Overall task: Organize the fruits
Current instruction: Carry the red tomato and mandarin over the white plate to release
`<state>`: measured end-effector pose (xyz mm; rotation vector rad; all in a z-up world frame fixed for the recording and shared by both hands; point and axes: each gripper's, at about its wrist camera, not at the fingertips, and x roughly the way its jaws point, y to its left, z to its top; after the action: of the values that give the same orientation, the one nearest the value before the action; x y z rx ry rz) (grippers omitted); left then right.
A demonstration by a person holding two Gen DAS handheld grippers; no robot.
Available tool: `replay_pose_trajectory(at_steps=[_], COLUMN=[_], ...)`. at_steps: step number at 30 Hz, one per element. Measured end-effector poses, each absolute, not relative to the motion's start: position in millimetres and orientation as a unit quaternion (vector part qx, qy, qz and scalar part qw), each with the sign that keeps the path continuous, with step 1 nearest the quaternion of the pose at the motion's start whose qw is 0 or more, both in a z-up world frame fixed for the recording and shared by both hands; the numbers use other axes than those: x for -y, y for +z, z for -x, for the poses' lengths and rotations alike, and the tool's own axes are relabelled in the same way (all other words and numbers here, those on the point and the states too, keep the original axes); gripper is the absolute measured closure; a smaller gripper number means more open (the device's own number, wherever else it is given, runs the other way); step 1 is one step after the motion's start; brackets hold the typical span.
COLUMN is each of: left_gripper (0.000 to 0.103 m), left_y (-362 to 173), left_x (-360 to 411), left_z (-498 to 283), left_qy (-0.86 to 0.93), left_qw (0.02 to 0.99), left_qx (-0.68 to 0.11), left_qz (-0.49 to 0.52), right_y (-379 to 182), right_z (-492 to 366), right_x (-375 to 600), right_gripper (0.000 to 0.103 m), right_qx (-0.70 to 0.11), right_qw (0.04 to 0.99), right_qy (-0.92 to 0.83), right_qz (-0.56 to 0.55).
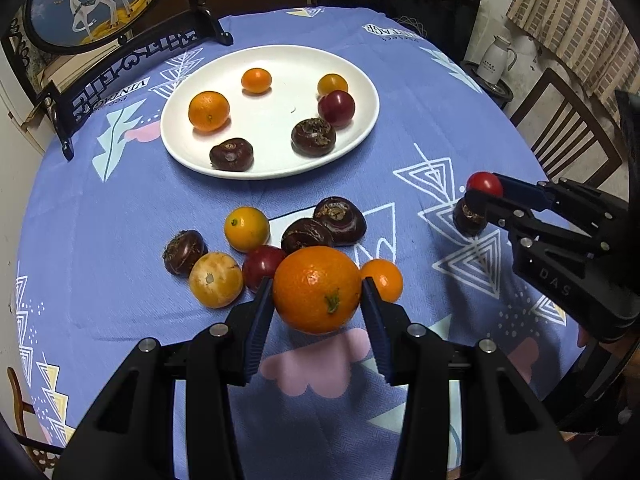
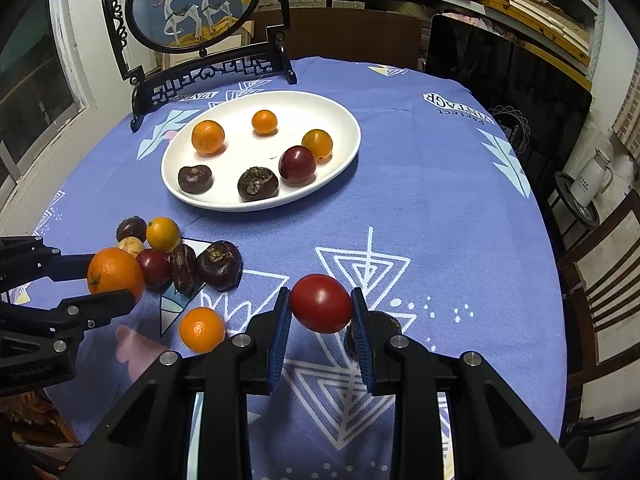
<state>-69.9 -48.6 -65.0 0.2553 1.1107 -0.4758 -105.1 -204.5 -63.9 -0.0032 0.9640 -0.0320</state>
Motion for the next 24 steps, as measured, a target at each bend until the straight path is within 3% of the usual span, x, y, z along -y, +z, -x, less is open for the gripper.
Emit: replay_pose_trajectory(at_steps=[9, 17, 24], left_gripper=[0.06, 0.06, 0.059], left_y=[-50.7, -39.7, -58.3], left_x=[41.6, 55.1, 73.5], left_z=[33.7, -70.5, -131.0], left_qy=[-0.218, -0.184, -0.145], left_qw=[0.825, 0.852, 0.847], left_qx=[-0.511, -0.481, -0.494], left_qz=[-0.1, -0.096, -0.129], right_y=[-58.8, -38.9, -60.8], right_z=[73.8, -27.3, -100.0], right_x=[192.6, 193.9, 199.5], right_gripper=[0.073, 0.073, 0.071], right_qx=[-0.463, -0.433, -0.461], right_qw=[0.886, 0.899, 0.884], right_qy=[0.017, 0.058, 0.057], right_qz=[-0.007, -0.045, -0.051])
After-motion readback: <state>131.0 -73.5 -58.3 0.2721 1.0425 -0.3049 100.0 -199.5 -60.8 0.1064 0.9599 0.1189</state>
